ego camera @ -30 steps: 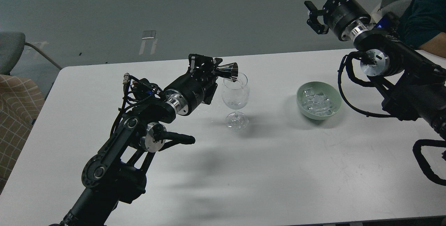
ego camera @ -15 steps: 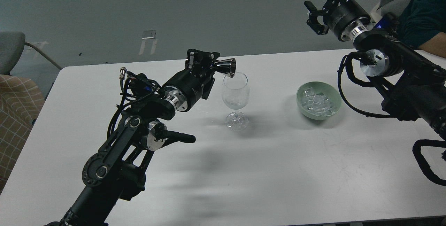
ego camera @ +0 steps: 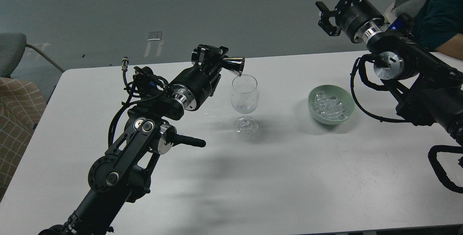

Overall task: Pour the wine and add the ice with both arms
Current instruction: 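Tilt the jigger with the left gripper to pour into the wine glass, then carry the jigger back and lower it to its spot with the left gripper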

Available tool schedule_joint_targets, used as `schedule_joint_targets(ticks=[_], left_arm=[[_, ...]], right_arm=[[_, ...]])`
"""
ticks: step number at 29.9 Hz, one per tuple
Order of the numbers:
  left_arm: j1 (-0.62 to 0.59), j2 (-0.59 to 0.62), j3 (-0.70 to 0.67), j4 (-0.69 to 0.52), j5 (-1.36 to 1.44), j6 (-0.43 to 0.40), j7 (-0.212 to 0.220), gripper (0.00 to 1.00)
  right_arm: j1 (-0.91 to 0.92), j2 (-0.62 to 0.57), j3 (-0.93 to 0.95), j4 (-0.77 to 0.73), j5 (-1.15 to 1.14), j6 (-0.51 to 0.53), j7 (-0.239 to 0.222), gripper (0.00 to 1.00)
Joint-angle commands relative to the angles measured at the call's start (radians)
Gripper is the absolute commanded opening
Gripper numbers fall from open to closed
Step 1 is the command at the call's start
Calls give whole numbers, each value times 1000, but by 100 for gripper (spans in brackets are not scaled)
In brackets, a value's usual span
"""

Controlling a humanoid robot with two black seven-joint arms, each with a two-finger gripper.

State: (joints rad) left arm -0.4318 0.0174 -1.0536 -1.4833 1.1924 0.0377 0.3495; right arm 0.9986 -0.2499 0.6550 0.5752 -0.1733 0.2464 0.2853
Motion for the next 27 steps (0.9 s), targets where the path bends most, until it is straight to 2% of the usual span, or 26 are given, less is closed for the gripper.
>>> schedule_joint_targets(ticks=[1, 27], left_arm=[[-4, 16, 15, -11, 27, 1, -6, 7], [-18, 46, 47, -17, 190, 1, -4, 8]], right_arm=[[0, 1, 0, 0, 0, 1, 0, 100], [-5, -2, 0, 0, 0, 1, 0, 100]])
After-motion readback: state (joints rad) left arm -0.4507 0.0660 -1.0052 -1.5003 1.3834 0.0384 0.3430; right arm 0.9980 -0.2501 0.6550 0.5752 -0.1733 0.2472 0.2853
